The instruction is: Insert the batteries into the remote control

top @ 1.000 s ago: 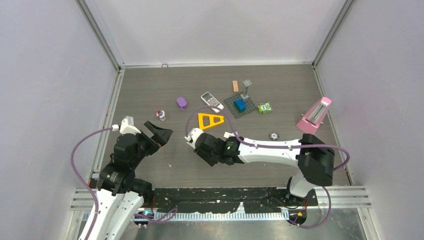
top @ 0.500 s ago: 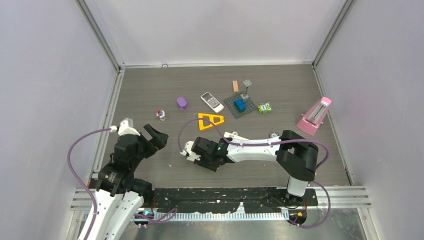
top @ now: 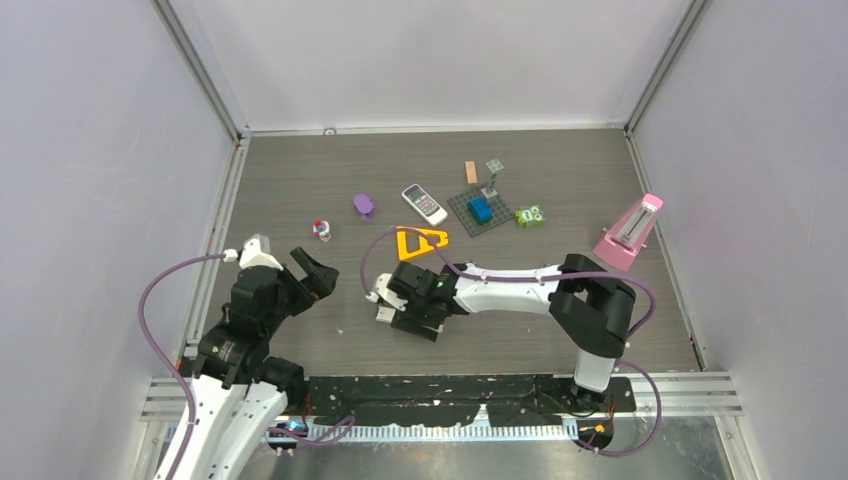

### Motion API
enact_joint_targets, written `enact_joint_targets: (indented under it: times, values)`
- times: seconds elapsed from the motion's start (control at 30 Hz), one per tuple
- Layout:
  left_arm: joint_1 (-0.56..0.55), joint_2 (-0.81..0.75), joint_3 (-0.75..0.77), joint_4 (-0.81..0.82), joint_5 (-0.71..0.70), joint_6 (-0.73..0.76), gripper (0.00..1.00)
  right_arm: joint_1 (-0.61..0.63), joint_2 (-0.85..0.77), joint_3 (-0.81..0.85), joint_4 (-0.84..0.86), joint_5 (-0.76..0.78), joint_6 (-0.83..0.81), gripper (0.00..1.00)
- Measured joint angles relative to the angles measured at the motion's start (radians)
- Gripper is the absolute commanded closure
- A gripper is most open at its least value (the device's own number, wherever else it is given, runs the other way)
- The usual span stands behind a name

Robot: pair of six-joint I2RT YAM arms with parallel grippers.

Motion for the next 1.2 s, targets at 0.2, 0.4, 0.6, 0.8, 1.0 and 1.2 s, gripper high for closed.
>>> enact_joint_targets:
  times: [0.2,0.4,0.6,0.8,1.0,1.2]
  values:
    - [0.000,-0.001,0.000,0.017,0.024,0.007,0.00,-0.031,-0.076,-0.011,-0.002,-0.039,0.015,0.23]
    - [0.000,-0.029,-0.019,0.055,0.049,0.022,0.00,-0.146,-0.303,-0.051,0.029,-0.073,0.047,0.23]
    - [0.000,-0.033,-0.027,0.072,0.089,0.035,0.00,-0.248,-0.303,-0.056,0.023,0.003,0.052,0.25]
    - [0.000,0.005,-0.058,0.144,0.216,0.054,0.00,-0.354,-0.154,-0.054,-0.046,0.018,-0.004,0.29]
    - [0.000,0.094,-0.071,0.201,0.338,0.057,0.00,-0.462,-0.062,-0.044,-0.099,-0.019,-0.058,0.31]
    - [0.000,0.109,-0.082,0.240,0.394,0.056,0.00,-0.475,-0.018,0.008,-0.109,-0.076,-0.094,0.34]
